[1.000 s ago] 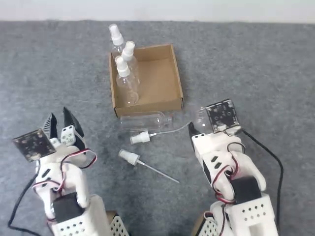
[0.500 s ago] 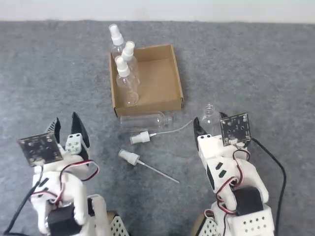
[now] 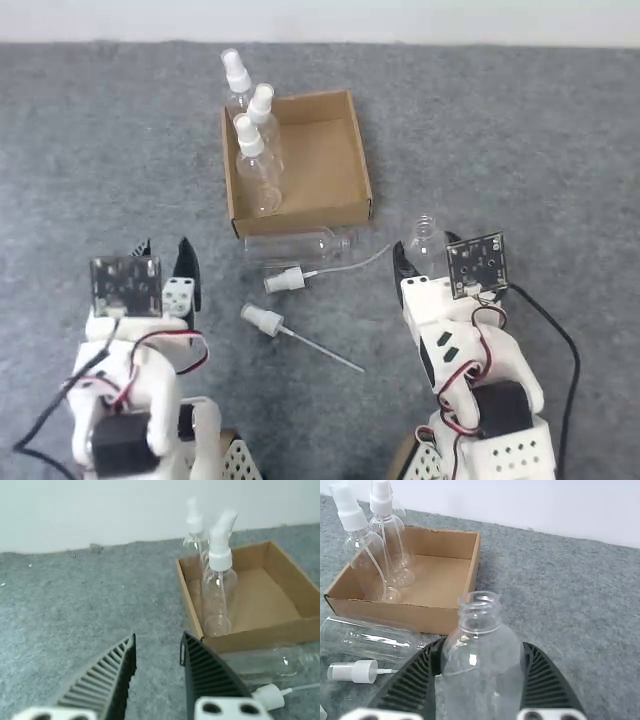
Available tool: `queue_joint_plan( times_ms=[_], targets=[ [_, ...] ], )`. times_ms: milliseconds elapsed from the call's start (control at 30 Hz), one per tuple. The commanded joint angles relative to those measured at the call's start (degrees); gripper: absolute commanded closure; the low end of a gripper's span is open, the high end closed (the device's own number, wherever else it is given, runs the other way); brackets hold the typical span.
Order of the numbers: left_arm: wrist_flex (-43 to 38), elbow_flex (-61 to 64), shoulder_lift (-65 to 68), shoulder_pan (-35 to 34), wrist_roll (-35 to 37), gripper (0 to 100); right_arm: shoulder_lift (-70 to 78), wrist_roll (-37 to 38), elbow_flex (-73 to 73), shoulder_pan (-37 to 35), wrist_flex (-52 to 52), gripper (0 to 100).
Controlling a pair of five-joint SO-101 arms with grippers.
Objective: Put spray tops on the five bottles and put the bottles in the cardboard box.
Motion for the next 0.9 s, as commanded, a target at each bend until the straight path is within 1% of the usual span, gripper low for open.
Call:
queue_joint_plan(
  times_ms=[0,67,167,300,400,467,633,767,800,867],
  targets=[
    [1.23,-7.43,13.36,0.35,-0.26,86,-1.01,0.0,-0.79,1.01,-1.45,92.3],
    [2.11,-10.07,19.25,0.35,0.09,86,-1.01,0.0,-0.79,1.01,-1.45,92.3],
    [4.31,-13.14,26.11,0.62,2.81,86,-0.84,0.0,-0.79,0.92,-1.45,92.3],
    [8.79,-15.52,33.41,4.57,10.46,80,-0.75,0.0,-0.79,0.92,-1.45,92.3],
    [7.91,-15.43,37.63,6.95,16.26,81,-0.75,0.0,-0.79,0.92,-1.45,92.3],
    [6.59,-15.16,40.09,8.09,18.02,82,-0.75,0.0,-0.79,0.92,-1.45,92.3],
    [5.89,-14.73,44.48,12.04,18.64,83,-0.75,0.0,-0.79,0.92,-1.45,92.3],
    [5.54,-11.03,45.19,15.82,18.9,83,-0.75,0.09,-0.79,0.92,-1.45,92.3],
    [5.54,-9.89,45.19,16.79,20.22,83,-0.75,0.09,-0.79,0.92,-1.45,92.3],
    [5.63,-7.69,45.27,18.55,25.05,83,-0.75,0.09,-0.79,0.92,-1.45,92.3]
  ],
)
